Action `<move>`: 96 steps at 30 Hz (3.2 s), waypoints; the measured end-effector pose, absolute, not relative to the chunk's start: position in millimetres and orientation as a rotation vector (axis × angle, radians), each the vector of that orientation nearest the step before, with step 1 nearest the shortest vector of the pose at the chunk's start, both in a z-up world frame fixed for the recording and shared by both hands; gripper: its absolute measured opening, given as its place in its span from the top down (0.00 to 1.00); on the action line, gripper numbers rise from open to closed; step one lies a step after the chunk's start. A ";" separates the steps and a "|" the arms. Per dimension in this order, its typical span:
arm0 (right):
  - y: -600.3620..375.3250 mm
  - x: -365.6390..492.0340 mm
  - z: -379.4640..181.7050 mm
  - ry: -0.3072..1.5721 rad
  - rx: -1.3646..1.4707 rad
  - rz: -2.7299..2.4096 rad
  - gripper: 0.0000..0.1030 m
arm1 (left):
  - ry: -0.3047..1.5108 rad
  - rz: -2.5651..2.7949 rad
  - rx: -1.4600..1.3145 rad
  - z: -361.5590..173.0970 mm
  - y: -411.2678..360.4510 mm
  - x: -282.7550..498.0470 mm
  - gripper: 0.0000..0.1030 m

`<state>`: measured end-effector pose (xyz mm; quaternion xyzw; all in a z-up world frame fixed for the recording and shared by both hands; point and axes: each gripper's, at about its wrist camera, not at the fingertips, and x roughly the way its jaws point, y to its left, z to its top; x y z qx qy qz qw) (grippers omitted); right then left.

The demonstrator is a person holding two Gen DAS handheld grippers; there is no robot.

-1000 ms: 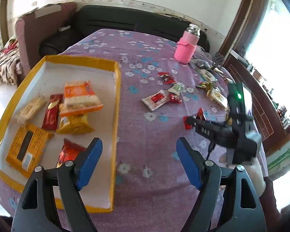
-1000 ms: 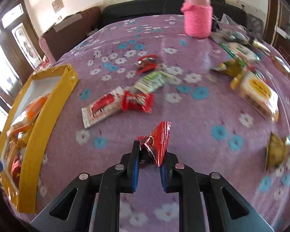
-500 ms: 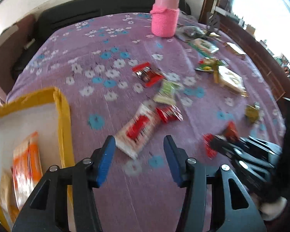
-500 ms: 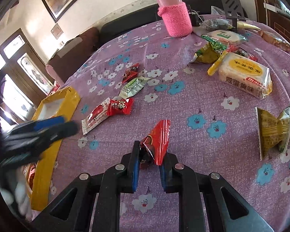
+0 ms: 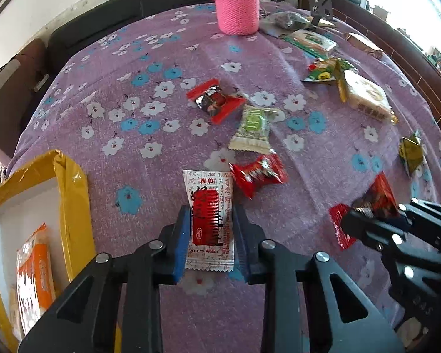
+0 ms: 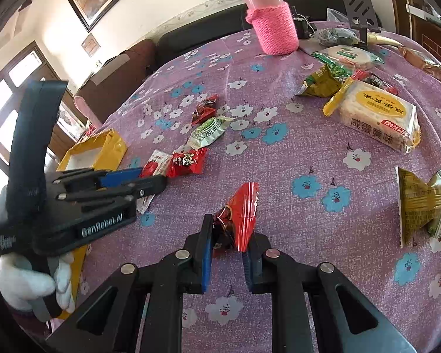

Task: Organize snacks
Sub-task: 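Grasp the red candy with the right gripper while the left grasps a white-red sachet, then carry both snacks over the yellow tray and open both grippers to drop them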

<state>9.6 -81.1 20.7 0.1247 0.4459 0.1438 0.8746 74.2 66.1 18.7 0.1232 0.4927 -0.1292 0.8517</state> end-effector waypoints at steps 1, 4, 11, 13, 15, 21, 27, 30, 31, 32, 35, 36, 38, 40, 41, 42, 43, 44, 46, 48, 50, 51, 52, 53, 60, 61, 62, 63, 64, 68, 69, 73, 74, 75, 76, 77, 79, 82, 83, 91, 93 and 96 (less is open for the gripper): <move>-82.1 9.1 21.5 0.926 0.264 0.297 0.83 | 1.031 -0.273 0.244 21.9 66.4 71.1 0.75; -88.2 1.2 34.7 0.850 0.295 0.300 0.83 | 0.991 -0.285 0.179 43.3 75.7 53.8 0.75; -39.4 -34.7 67.6 0.721 0.252 0.578 0.84 | 0.890 -0.158 0.061 86.2 142.5 -2.6 0.75; -17.6 -31.8 48.2 0.814 0.194 0.589 0.84 | 0.914 -0.140 0.032 80.0 154.7 -11.5 0.75; -14.6 -30.3 41.8 0.837 0.183 0.589 0.84 | 0.918 -0.138 -0.006 79.1 161.5 -19.9 0.75; -33.1 -30.4 42.2 0.820 0.229 0.514 0.83 | 0.859 -0.172 -0.090 94.4 161.0 -45.1 0.75; -38.7 -26.9 35.8 0.840 0.233 0.479 0.83 | 0.829 -0.177 -0.123 102.6 161.3 -61.8 0.75; -38.0 -25.1 36.1 0.834 0.223 0.469 0.83 | 0.825 -0.173 -0.138 103.9 167.2 -67.1 0.75; -37.0 -24.9 35.3 0.834 0.220 0.465 0.83 | 0.822 -0.168 -0.142 104.6 169.7 -68.9 0.75; -36.3 -25.3 34.8 0.835 0.217 0.461 0.83 | 0.820 -0.165 -0.147 105.3 171.9 -70.7 0.75; -35.6 -26.4 33.4 0.837 0.209 0.449 0.83 | 0.807 -0.153 -0.162 108.8 179.5 -76.2 0.75; -35.3 -26.2 32.5 0.838 0.206 0.445 0.83 | 0.800 -0.147 -0.168 110.6 183.3 -78.7 0.75; -35.0 -26.2 32.3 0.838 0.201 0.439 0.83 | 0.790 -0.136 -0.177 112.3 188.1 -82.6 0.75; -34.7 -26.6 31.4 0.838 0.193 0.431 0.83 | 0.780 -0.127 -0.190 113.6 194.7 -87.1 0.75; -34.0 -26.5 31.2 0.838 0.190 0.429 0.83 | 0.776 -0.122 -0.197 113.7 198.1 -89.3 0.75; -33.2 -26.2 30.6 0.838 0.187 0.425 0.83 | 0.773 -0.119 -0.202 113.6 201.1 -91.3 0.75; -32.6 -26.5 30.0 0.837 0.181 0.417 0.83 | 0.768 -0.115 -0.208 113.2 204.9 -93.7 0.75; -32.3 -26.6 29.8 0.837 0.176 0.413 0.83 | 0.766 -0.112 -0.214 112.7 208.0 -95.1 0.75; -30.7 -26.8 29.1 0.836 0.162 0.402 0.83 | 0.762 -0.108 -0.225 111.2 216.6 -99.3 0.75; -28.6 -26.8 29.6 0.830 0.146 0.391 0.83 | 0.756 -0.098 -0.240 110.9 225.9 -103.7 0.75; -24.9 -27.9 33.3 0.822 0.123 0.377 0.83 | 0.748 -0.078 -0.250 111.4 239.2 -108.2 0.75; -21.3 -31.2 39.3 0.812 0.108 0.375 0.83 | 0.742 -0.064 -0.252 111.4 246.2 -110.6 0.75; -19.0 -34.7 44.5 0.803 0.101 0.381 0.83 | 0.737 -0.051 -0.253 110.9 252.1 -112.2 0.75; -16.0 -38.9 50.3 0.793 0.098 0.392 0.83 | 0.735 -0.036 -0.255 109.3 258.3 -113.2 0.75; 40.2 -58.7 92.6 0.794 0.090 0.566 0.83 | 0.768 0.026 -0.332 82.7 301.0 -112.0 0.75; 52.4 -59.5 93.9 0.806 0.093 0.597 0.83 | 0.776 0.028 -0.340 78.3 304.1 -111.7 0.75; 62.4 -59.8 93.4 0.820 0.096 0.621 0.83 | 0.783 0.027 -0.346 74.8 305.9 -111.3 0.75; 76.8 -59.3 91.1 0.841 0.100 0.653 0.83 | 0.790 0.026 -0.351 71.1 307.6 -110.9 0.75; 86.4 -59.1 88.8 0.855 0.098 0.669 0.83 | 0.797 0.025 -0.356 67.4 308.5 -110.5 0.75; 123.1 -59.6 76.8 0.899 0.079 0.722 0.83 | 0.823 0.012 -0.367 55.7 309.7 -105.9 0.75; 130.8 -59.3 73.8 0.911 0.075 0.731 0.83 | 0.830 0.010 -0.365 53.1 309.4 -104.0 0.75; 157.3 -55.5 62.2 0.942 0.036 0.739 0.83 | 0.859 0.006 -0.339 43.5 301.3 -98.1 0.74; 161.1 -54.0 59.6 0.947 0.024 0.736 0.83 | 0.867 0.006 -0.336 40.6 299.8 -97.0 0.74; 164.7 -51.9 56.6 0.956 0.016 0.734 0.83 | 0.874 0.005 -0.338 38.2 299.0 -96.0 0.74; 168.3 -48.8 52.9 0.968 0.010 0.730 0.83 | 0.881 0.006 -0.339 36.1 299.2 -95.5 0.74; 171.1 -46.1 50.0 0.976 0.005 0.726 0.83 | 0.886 0.011 -0.339 34.3 300.1 -94.7 0.74; 176.2 -41.6 44.4 0.990 -0.004 0.720 0.83 | 0.888 0.017 -0.335 32.8 301.4 -93.8 0.74; 181.9 -35.9 39.4 1.006 -0.018 0.713 0.83 | 0.879 0.046 -0.312 34.9 300.2 -93.8 0.74; 183.1 -33.8 37.8 1.010 -0.021 0.706 0.83 | 0.879 0.054 -0.308 35.6 300.0 -93.8 0.74; 182.1 -36.1 41.9 0.982 -0.023 0.703 0.57 | 0.815 0.121 -0.277 59.1 300.9 -104.3 0.58; 176.5 -38.9 46.5 0.972 0.001 0.709 0.55 | 0.792 0.156 -0.272 66.9 301.7 -108.7 0.46; 167.9 -44.8 56.1 0.943 0.023 0.716 0.54 | 0.753 0.243 -0.237 78.8 299.1 -115.5 0.25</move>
